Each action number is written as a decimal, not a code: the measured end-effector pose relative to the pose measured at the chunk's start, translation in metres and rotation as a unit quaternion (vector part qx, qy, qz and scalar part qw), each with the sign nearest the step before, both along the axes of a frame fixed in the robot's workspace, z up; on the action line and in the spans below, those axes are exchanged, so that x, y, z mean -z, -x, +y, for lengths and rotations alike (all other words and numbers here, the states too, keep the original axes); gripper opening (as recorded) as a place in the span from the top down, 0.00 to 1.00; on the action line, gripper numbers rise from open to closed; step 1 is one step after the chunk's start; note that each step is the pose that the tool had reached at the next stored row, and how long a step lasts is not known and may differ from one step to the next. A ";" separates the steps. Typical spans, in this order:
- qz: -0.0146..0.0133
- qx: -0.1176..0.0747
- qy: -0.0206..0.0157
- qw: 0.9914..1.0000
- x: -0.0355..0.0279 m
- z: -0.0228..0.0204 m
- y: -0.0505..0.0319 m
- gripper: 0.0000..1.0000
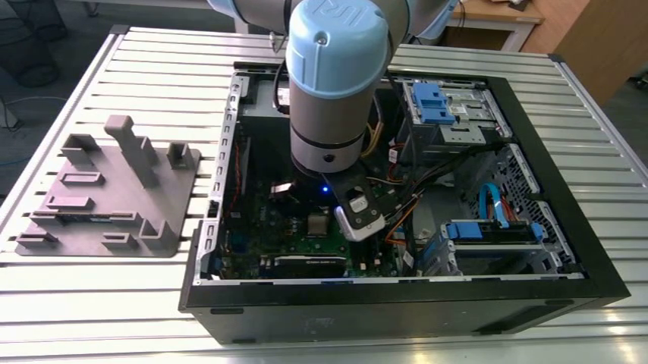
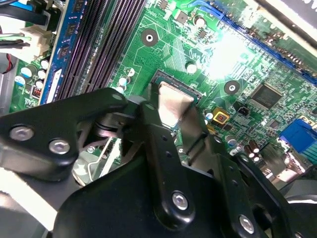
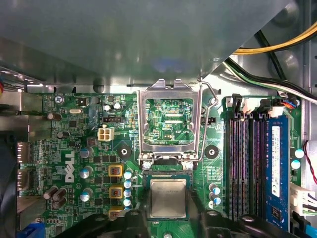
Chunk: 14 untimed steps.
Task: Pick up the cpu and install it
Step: 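Place the cpu into insertion slot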
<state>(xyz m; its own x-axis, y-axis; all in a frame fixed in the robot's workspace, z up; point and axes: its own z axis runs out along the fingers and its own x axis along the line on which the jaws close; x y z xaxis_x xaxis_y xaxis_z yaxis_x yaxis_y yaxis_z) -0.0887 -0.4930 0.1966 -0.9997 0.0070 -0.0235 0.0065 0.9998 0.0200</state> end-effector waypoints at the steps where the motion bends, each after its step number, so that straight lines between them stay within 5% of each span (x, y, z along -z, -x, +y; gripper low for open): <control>1: 0.000 0.000 0.000 1.000 0.0000 0.0000 0.0000 0.60; 2: 0.000 0.000 0.000 1.000 0.0003 0.0000 0.0000 0.54; 14: 0.000 0.000 0.000 1.000 0.0059 0.0004 0.0000 0.54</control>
<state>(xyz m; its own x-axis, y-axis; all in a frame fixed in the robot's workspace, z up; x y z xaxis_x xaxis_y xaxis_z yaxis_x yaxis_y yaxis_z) -0.0887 -0.4926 0.1907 -0.9997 0.0070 -0.0234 0.0065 0.9998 0.0198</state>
